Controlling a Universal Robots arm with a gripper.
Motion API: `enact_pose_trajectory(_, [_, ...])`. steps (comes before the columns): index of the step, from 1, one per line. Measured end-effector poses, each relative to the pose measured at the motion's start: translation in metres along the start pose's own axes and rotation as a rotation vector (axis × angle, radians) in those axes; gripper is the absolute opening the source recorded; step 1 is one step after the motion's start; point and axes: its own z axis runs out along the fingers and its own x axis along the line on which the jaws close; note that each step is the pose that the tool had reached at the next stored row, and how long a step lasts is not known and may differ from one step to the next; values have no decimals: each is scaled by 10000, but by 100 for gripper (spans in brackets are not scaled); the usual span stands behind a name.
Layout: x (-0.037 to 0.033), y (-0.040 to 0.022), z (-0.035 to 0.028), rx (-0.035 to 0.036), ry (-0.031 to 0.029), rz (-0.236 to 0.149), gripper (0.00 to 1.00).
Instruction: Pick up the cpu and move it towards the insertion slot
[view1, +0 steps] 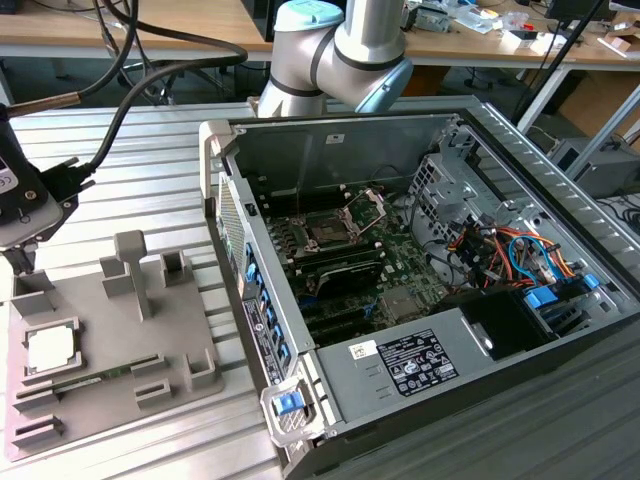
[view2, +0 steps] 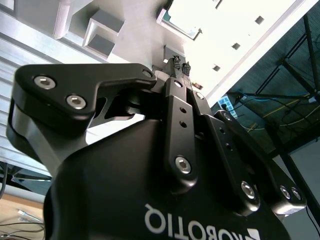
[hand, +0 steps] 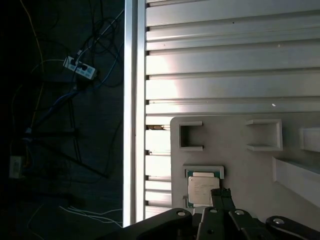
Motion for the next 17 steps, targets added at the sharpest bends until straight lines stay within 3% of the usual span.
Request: enact_pose_trajectory(17, [0, -1, 33, 0, 1, 0, 11])
